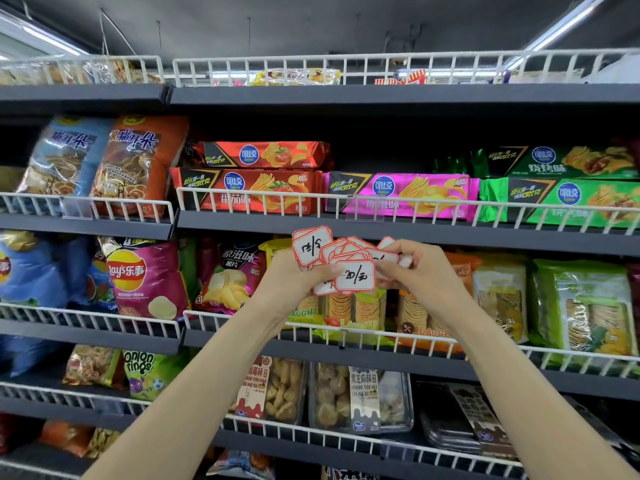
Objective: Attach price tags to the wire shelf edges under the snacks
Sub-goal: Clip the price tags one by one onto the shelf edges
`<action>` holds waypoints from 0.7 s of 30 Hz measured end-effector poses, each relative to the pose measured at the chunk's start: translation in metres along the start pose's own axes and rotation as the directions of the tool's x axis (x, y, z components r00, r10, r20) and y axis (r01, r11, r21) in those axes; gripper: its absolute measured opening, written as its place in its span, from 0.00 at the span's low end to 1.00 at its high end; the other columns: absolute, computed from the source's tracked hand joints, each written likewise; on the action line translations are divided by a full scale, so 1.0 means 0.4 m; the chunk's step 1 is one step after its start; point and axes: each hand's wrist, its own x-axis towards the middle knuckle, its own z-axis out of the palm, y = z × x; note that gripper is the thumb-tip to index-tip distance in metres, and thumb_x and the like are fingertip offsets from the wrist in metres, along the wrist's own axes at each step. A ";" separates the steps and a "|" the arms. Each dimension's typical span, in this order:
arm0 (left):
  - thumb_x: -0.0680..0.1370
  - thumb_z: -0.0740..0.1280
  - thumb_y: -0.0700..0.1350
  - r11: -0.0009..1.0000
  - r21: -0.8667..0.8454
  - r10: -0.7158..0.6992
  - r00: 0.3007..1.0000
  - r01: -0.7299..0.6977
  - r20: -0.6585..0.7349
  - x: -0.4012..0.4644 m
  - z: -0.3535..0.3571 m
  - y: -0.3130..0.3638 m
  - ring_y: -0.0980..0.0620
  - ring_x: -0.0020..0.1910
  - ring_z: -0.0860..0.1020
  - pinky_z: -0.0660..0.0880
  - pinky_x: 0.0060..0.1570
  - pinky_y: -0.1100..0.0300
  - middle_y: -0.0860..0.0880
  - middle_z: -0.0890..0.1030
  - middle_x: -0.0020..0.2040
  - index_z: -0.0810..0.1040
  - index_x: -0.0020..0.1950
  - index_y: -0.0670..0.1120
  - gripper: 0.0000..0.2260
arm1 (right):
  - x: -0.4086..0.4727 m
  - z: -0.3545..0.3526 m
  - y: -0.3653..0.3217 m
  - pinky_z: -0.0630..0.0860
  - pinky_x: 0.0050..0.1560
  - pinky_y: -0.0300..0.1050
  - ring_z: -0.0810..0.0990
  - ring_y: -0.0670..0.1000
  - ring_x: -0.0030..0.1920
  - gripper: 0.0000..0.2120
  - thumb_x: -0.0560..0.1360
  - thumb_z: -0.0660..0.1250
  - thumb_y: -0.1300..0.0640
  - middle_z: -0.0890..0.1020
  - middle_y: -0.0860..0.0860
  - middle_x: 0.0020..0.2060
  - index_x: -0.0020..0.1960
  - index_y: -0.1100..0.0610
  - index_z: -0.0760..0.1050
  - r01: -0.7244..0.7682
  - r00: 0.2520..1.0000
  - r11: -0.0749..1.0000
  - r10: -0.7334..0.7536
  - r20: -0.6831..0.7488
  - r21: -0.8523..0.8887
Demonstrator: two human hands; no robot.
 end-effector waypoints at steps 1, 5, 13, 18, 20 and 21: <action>0.72 0.71 0.36 1.000 0.012 0.019 1.000 -0.019 -0.010 0.000 0.001 -0.001 0.50 0.46 0.83 0.79 0.47 0.57 0.49 0.85 0.44 0.80 0.46 0.46 0.06 | -0.001 0.001 0.000 0.81 0.39 0.41 0.84 0.49 0.44 0.07 0.75 0.67 0.64 0.84 0.52 0.43 0.39 0.55 0.78 0.001 1.000 1.000 -0.001 0.019 0.008; 0.72 0.71 0.36 0.998 -0.029 0.048 0.996 -0.050 -0.080 -0.001 -0.003 -0.012 0.52 0.44 0.83 0.78 0.48 0.56 0.53 0.85 0.40 0.80 0.45 0.47 0.07 | 0.002 0.001 0.004 0.81 0.42 0.46 0.83 0.49 0.42 0.05 0.74 0.69 0.62 0.83 0.54 0.43 0.39 0.58 0.77 -0.014 0.999 1.000 0.014 -0.053 0.000; 0.72 0.70 0.35 0.981 -0.192 0.021 0.996 -0.037 -0.088 -0.006 -0.017 -0.020 0.52 0.43 0.84 0.80 0.46 0.58 0.50 0.86 0.42 0.79 0.48 0.45 0.08 | 0.009 -0.008 0.002 0.73 0.33 0.38 0.79 0.41 0.28 0.10 0.75 0.63 0.66 0.80 0.56 0.38 0.39 0.58 0.65 -0.002 0.993 1.000 0.001 -0.115 -0.009; 0.71 0.70 0.36 0.986 -0.161 0.023 0.998 -0.033 -0.061 -0.008 -0.012 -0.017 0.49 0.45 0.84 0.78 0.50 0.53 0.49 0.86 0.43 0.79 0.48 0.45 0.08 | 0.010 0.002 -0.005 0.78 0.33 0.39 0.84 0.48 0.40 0.20 0.77 0.63 0.66 0.76 0.52 0.58 0.52 0.39 0.69 0.071 0.997 0.997 -0.070 0.026 -0.030; 0.72 0.71 0.36 0.992 -0.125 0.023 0.997 -0.031 -0.067 -0.007 -0.011 -0.017 0.48 0.46 0.84 0.77 0.53 0.50 0.49 0.86 0.43 0.80 0.47 0.45 0.07 | 0.007 0.008 -0.014 0.78 0.32 0.38 0.83 0.50 0.40 0.15 0.78 0.59 0.65 0.76 0.51 0.60 0.48 0.46 0.75 0.070 0.997 0.996 -0.068 0.036 -0.060; 0.72 0.71 0.37 0.994 -0.105 0.025 0.997 -0.032 -0.072 -0.005 -0.011 -0.017 0.48 0.46 0.83 0.76 0.53 0.49 0.48 0.86 0.44 0.80 0.47 0.45 0.07 | 0.008 0.011 -0.017 0.79 0.31 0.38 0.83 0.50 0.40 0.14 0.79 0.58 0.65 0.76 0.52 0.60 0.45 0.50 0.77 0.045 0.999 0.998 -0.045 0.016 -0.043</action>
